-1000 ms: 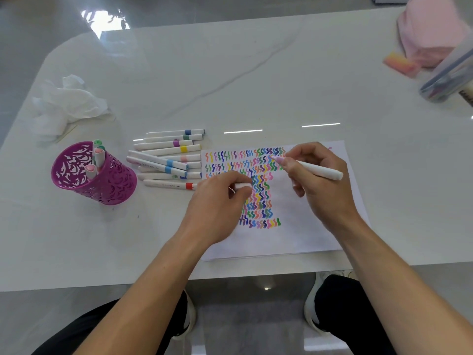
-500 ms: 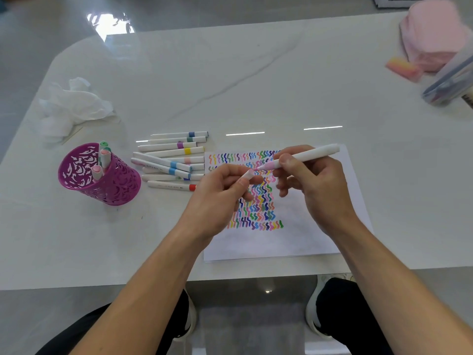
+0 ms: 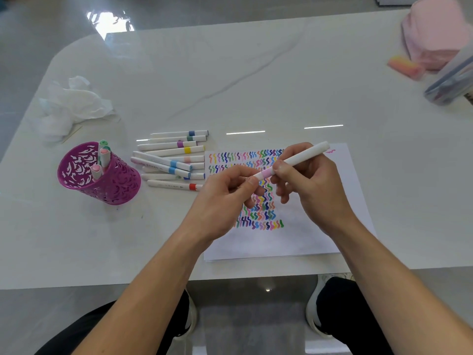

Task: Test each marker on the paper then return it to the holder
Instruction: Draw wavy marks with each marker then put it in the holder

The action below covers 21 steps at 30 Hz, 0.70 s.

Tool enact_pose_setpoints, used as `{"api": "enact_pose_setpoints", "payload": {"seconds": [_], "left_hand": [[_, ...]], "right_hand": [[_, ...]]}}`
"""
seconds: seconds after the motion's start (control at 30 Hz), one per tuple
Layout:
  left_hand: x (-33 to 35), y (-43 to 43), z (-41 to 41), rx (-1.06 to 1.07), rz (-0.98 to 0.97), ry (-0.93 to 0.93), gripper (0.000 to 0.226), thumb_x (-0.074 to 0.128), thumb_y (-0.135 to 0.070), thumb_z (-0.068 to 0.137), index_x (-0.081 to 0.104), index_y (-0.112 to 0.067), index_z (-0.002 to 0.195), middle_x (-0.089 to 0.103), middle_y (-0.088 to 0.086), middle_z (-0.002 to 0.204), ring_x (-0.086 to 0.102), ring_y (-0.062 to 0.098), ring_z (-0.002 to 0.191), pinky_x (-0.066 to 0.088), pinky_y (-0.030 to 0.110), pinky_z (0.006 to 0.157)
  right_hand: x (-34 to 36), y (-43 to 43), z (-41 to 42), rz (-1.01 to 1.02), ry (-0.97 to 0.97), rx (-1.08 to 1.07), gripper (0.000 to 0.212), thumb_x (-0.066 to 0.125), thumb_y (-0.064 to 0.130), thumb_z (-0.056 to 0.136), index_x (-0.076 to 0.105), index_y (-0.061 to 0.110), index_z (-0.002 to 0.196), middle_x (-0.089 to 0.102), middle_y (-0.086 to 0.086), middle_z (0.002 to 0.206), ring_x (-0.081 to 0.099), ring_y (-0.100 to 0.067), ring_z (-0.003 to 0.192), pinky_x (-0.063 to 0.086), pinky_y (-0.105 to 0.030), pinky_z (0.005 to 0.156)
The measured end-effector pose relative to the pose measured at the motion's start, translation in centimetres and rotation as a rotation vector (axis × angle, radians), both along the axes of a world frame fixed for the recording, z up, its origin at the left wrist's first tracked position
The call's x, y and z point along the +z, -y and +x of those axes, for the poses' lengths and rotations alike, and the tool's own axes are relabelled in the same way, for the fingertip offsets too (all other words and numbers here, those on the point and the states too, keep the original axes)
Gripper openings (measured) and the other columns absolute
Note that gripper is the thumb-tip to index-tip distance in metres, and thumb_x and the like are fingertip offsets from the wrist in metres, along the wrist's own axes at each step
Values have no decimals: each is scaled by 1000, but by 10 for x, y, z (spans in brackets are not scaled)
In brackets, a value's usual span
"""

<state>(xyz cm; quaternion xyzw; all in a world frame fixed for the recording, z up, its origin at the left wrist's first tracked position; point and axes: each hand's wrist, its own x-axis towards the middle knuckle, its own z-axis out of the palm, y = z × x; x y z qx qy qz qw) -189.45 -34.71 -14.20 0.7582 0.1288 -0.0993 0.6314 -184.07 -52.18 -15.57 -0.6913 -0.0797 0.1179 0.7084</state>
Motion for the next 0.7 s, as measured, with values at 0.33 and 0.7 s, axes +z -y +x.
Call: {"api": "enact_pose_setpoints", "payload": {"seconds": [0.33, 0.7], "left_hand": [[4, 4, -3, -94, 66, 14, 19, 53, -31, 103, 70, -30, 95, 70, -9, 74, 58, 2, 61, 52, 15, 59], [3, 1, -13, 41, 232, 253, 24, 61, -21, 100, 66, -44, 95, 68, -12, 72, 60, 3, 52, 49, 14, 52]], "right_hand": [[2, -5, -2, -4, -57, -66, 34, 55, 35, 107, 69, 7, 92, 71, -7, 70, 64, -22, 56, 55, -31, 53], [4, -11, -12, 176, -171, -50, 24, 63, 33, 97, 74, 17, 84, 65, -9, 68, 56, -23, 55, 48, -30, 51]]}}
